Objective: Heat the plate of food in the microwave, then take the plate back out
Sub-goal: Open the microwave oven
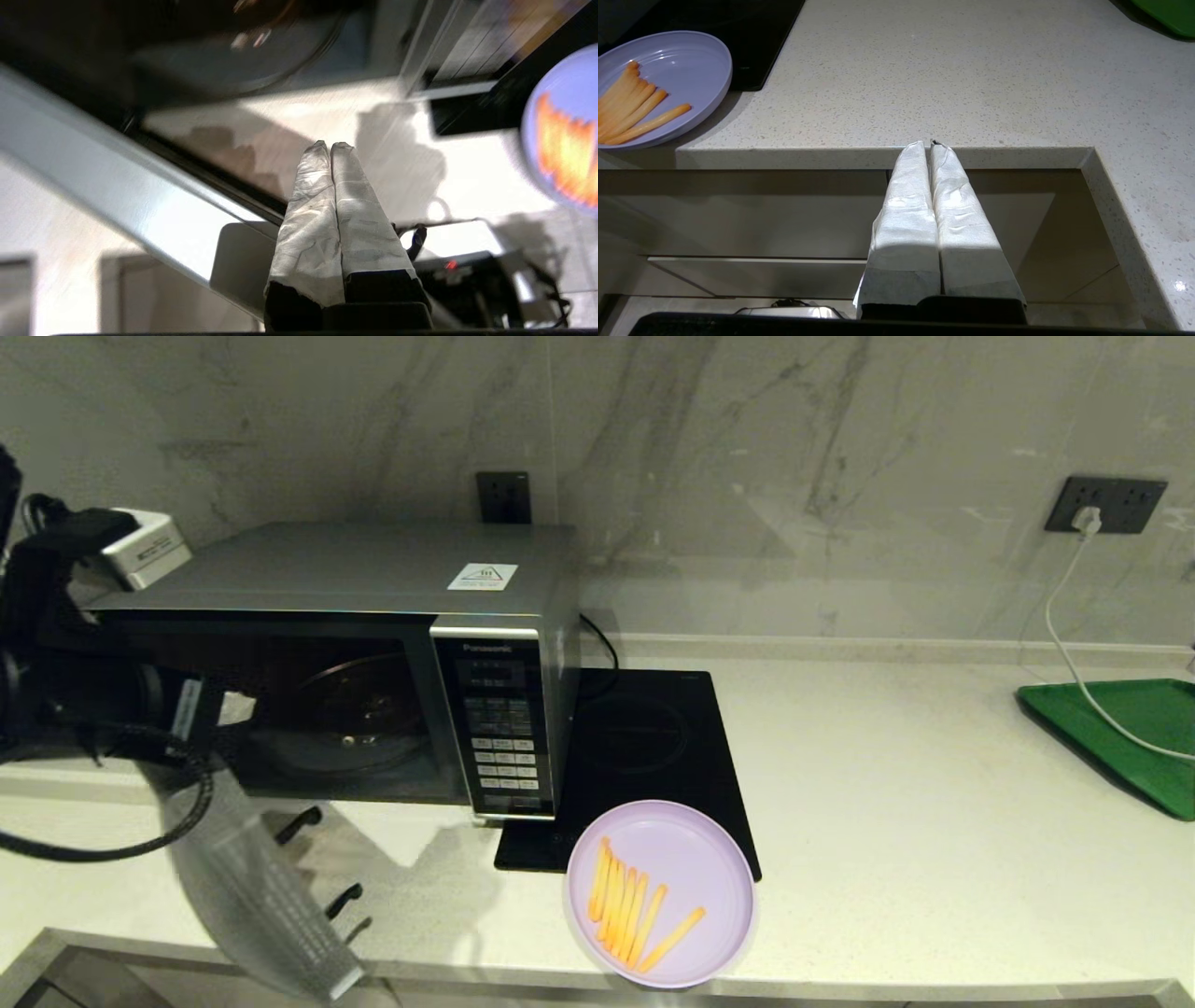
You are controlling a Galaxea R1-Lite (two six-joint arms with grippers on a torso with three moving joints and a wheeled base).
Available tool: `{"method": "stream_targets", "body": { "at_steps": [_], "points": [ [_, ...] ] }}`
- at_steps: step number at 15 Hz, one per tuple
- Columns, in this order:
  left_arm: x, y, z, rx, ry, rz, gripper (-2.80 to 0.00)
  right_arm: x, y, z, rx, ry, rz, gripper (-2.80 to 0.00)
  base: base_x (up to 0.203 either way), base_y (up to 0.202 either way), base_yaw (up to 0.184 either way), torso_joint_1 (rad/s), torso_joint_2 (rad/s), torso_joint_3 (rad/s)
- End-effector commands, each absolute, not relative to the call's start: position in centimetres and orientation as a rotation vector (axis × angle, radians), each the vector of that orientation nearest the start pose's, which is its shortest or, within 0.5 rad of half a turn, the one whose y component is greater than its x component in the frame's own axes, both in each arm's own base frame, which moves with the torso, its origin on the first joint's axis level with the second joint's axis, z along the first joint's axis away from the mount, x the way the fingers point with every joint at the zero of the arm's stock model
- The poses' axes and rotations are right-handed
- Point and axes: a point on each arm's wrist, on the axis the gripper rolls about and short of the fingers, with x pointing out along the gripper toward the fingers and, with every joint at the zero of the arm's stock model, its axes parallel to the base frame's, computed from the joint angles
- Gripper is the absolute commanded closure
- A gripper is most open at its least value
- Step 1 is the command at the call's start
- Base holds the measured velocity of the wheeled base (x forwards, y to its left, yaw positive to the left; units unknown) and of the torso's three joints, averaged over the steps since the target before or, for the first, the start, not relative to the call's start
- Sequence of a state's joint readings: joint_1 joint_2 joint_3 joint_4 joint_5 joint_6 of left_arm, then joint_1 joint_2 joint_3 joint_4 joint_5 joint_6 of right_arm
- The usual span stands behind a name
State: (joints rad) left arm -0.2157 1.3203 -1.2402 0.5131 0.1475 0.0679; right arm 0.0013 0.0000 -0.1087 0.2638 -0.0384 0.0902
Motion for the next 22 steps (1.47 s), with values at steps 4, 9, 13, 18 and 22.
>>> {"method": "stream_targets", "body": {
  "at_steps": [4,9,13,18,22],
  "points": [
    [11.0,0.2,31.0,0.181,0.494,0.109,0.00,-3.3,-0.1,7.8,0.087,0.155,-0.044,0.00,0.000,0.000,0.000,0.000,0.00,0.000],
    [5.4,1.3,31.7,0.235,0.448,0.273,0.00,-3.3,-0.1,7.8,0.086,0.155,-0.044,0.00,0.000,0.000,0.000,0.000,0.00,0.000],
    [4.7,1.0,31.8,0.239,0.430,0.207,0.00,-3.3,-0.1,7.8,0.087,0.156,-0.044,0.00,0.000,0.000,0.000,0.000,0.00,0.000],
    [5.8,1.2,27.9,0.202,0.581,0.200,0.00,-3.3,-0.1,7.8,0.087,0.155,-0.044,0.00,0.000,0.000,0.000,0.000,0.00,0.000],
    [7.0,2.3,26.9,0.128,0.652,0.320,0.00,-3.3,-0.1,7.8,0.087,0.156,-0.044,0.00,0.000,0.000,0.000,0.000,0.00,0.000]
  ]
}}
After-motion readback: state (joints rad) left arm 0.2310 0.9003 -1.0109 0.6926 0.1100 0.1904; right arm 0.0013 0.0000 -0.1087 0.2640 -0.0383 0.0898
